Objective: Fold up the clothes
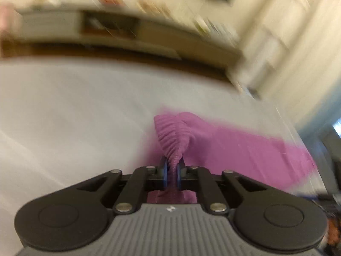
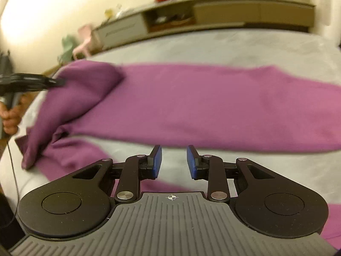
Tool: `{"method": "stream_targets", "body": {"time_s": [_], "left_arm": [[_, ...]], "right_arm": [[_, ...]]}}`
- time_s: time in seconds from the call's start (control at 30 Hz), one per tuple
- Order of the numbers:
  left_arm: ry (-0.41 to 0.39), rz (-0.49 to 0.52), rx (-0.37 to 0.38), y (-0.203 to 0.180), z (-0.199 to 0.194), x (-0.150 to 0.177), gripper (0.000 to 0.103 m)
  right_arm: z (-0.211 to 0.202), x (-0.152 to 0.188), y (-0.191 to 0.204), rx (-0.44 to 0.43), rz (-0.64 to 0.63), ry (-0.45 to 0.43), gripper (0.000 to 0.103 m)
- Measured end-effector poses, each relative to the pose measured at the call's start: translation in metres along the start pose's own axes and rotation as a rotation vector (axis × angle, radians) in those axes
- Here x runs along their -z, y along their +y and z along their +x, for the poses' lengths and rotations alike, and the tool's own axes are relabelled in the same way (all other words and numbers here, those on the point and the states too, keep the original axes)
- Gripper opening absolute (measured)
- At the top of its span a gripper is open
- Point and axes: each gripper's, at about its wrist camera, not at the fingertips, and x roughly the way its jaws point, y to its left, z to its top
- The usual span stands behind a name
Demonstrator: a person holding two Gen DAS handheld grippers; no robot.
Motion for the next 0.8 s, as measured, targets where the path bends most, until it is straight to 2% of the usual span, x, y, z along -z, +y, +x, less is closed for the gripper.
{"method": "stream_targets", "body": {"time_s": [0.07, 0.1, 0.13, 0.17, 0.2, 0.3, 0.37, 0.43, 0.5, 0.57, 0.6, 0.63, 0.67, 0.73, 0.8], "left_arm": [[-0.118, -0.072, -0.189, 0.046, -0.025, -0.027, 0.008], [-0.138, -0.075, -0.29, 0.065, -0.029, -0.037, 0.009], [-0.095, -0.088, -0.329, 0.087, -0.024, -0.043, 0.01], [-0.04, -0.106, -0.348, 0.104, -0.015, -0.043, 0.01], [0.017, -0.124, -0.366, 0.119, -0.007, -0.042, 0.01], [0.097, -0.124, -0.381, 0.136, 0.006, -0.025, 0.02], [0.086, -0.124, -0.372, 0.135, 0.007, -0.016, 0.034], [0.071, -0.112, -0.349, 0.132, 0.011, -0.012, 0.044], [0.074, -0.097, -0.327, 0.128, 0.021, -0.008, 0.046], [0.118, -0.067, -0.324, 0.125, 0.042, -0.006, 0.046], [0.144, -0.049, -0.329, 0.124, 0.055, -0.005, 0.046], [0.164, -0.03, -0.338, 0.123, 0.063, -0.003, 0.046], [0.183, -0.012, -0.347, 0.123, 0.071, -0.001, 0.046], [0.184, 0.042, -0.368, 0.117, 0.075, -0.001, 0.046], [0.186, 0.066, -0.395, 0.116, 0.082, -0.006, 0.046]], "right_arm": [[-0.018, -0.008, -0.028, 0.04, 0.032, -0.051, 0.037], [-0.023, -0.011, -0.047, 0.08, 0.065, -0.071, 0.052], [-0.028, -0.014, -0.067, 0.12, 0.098, -0.09, 0.066], [-0.033, -0.015, -0.088, 0.171, 0.135, -0.103, 0.071], [-0.034, -0.016, -0.108, 0.226, 0.169, -0.113, 0.073], [-0.037, -0.017, -0.155, 0.372, 0.224, -0.09, 0.074], [-0.038, -0.018, -0.186, 0.468, 0.259, -0.074, 0.077], [-0.034, -0.029, -0.202, 0.521, 0.238, -0.066, 0.077], [-0.027, -0.043, -0.216, 0.546, 0.216, -0.057, 0.079], [-0.011, -0.057, -0.224, 0.538, 0.179, -0.02, 0.078], [-0.001, -0.062, -0.225, 0.53, 0.155, 0.011, 0.069], [0.009, -0.068, -0.226, 0.522, 0.132, 0.042, 0.04], [0.022, -0.073, -0.226, 0.506, 0.121, 0.083, 0.027], [0.036, -0.085, -0.224, 0.502, 0.093, 0.088, 0.017], [0.05, -0.101, -0.228, 0.539, 0.058, 0.096, 0.017]]}}
